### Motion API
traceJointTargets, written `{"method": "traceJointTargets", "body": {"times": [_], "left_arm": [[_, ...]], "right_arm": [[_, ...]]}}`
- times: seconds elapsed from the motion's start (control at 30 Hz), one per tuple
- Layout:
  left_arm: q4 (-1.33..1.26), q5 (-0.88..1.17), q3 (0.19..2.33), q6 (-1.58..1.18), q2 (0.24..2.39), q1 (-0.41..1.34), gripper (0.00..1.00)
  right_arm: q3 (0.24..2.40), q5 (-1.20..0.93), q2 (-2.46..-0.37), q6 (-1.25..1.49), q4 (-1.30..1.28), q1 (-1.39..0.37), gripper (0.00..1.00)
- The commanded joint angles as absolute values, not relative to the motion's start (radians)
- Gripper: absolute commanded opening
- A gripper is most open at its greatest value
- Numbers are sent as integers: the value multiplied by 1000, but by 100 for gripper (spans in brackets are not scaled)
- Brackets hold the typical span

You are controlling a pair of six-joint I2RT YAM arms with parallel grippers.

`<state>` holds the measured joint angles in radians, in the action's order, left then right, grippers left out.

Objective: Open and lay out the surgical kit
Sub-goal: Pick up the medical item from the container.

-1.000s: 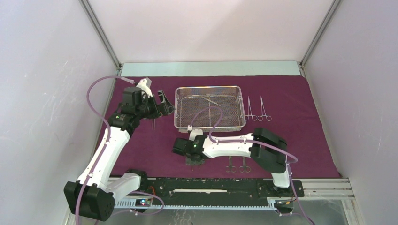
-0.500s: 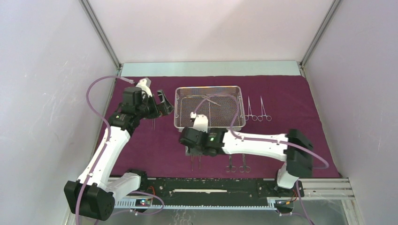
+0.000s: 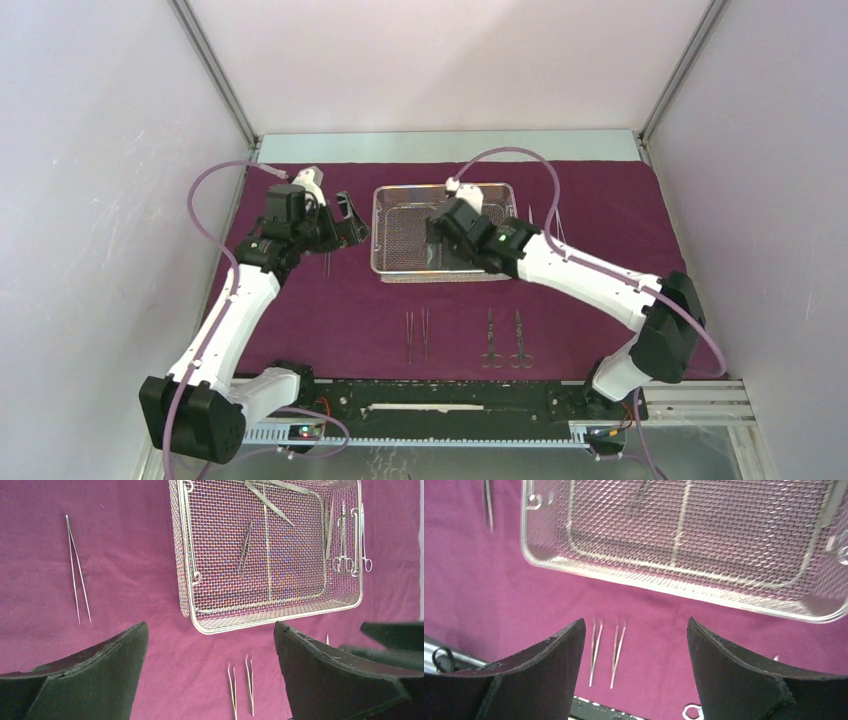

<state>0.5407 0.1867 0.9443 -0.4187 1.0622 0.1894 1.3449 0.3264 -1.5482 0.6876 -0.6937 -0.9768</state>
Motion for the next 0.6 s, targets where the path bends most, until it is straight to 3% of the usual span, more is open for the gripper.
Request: {"method": "traceJointTargets", "body": {"times": [0.0,0.33,0.57], "left_arm": [[523,189,917,-405,1065,186,100],[517,222,915,-409,1091,187,100],[514,240,914,-412,1105,187,100]], "right_arm": [[1372,219,-1554,574,-635,-853,82],[1674,212,-1857,491,-703,-742,77],[1891,224,-2084,530,-741,-699,66]]}}
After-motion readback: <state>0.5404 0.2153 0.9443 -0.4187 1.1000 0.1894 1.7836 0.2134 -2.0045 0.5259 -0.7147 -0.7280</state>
